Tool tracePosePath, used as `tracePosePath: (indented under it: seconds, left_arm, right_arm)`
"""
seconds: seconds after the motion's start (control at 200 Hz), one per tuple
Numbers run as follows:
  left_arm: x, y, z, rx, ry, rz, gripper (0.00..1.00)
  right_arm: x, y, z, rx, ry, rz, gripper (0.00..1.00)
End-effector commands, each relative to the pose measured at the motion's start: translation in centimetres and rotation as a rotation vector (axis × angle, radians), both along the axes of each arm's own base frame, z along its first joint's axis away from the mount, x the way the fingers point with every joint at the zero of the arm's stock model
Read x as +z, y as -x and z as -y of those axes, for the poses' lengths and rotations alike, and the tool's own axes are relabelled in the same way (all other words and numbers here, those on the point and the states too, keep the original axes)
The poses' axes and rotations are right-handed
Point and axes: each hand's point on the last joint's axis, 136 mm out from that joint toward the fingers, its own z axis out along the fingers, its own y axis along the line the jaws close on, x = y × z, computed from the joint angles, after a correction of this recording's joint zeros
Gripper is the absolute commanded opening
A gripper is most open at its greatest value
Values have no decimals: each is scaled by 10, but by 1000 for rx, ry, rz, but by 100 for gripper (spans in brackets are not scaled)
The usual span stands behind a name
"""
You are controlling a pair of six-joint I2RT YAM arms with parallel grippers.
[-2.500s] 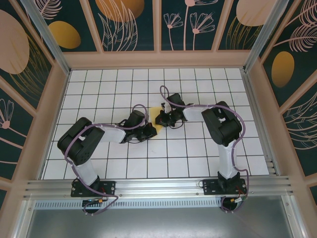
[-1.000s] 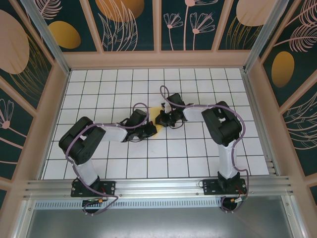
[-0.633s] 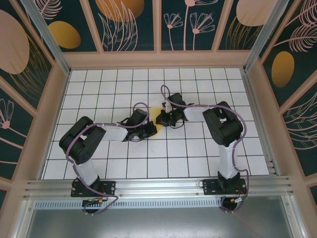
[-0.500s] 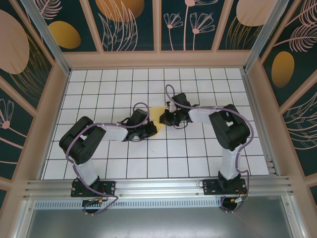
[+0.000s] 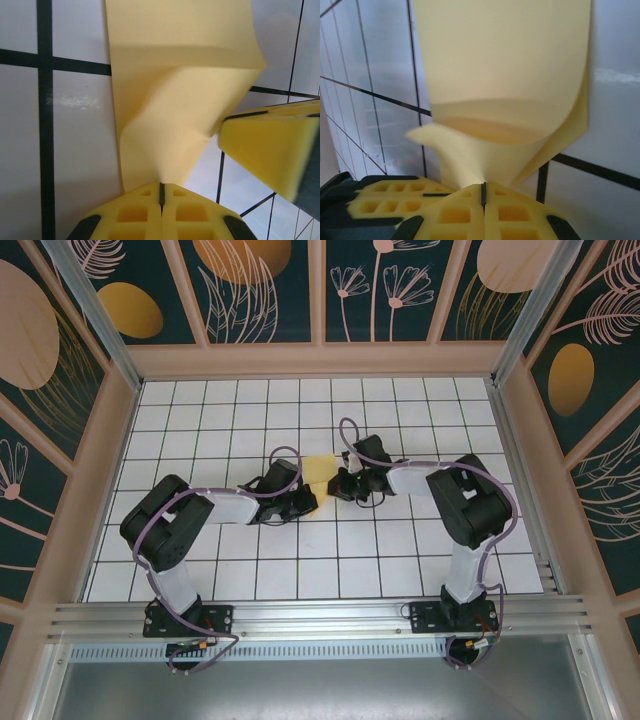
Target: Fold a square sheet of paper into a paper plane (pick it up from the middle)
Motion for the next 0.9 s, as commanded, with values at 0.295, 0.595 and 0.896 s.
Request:
tracePosePath:
  seconds: [0.295,0.595,0.896]
  left_arm:
    - [-47,24,-39,52,-200,-134,0]
    - [-55,31,-48,50,-246,-155,0]
    - [-56,34,-49,43,-245,-159,0]
  right_arm:
    - [-8,-12,-4,10,20,7,0]
    - [-26,-37,24,-70,94,8,0]
    - [-17,-80,49,-142,138,65,0]
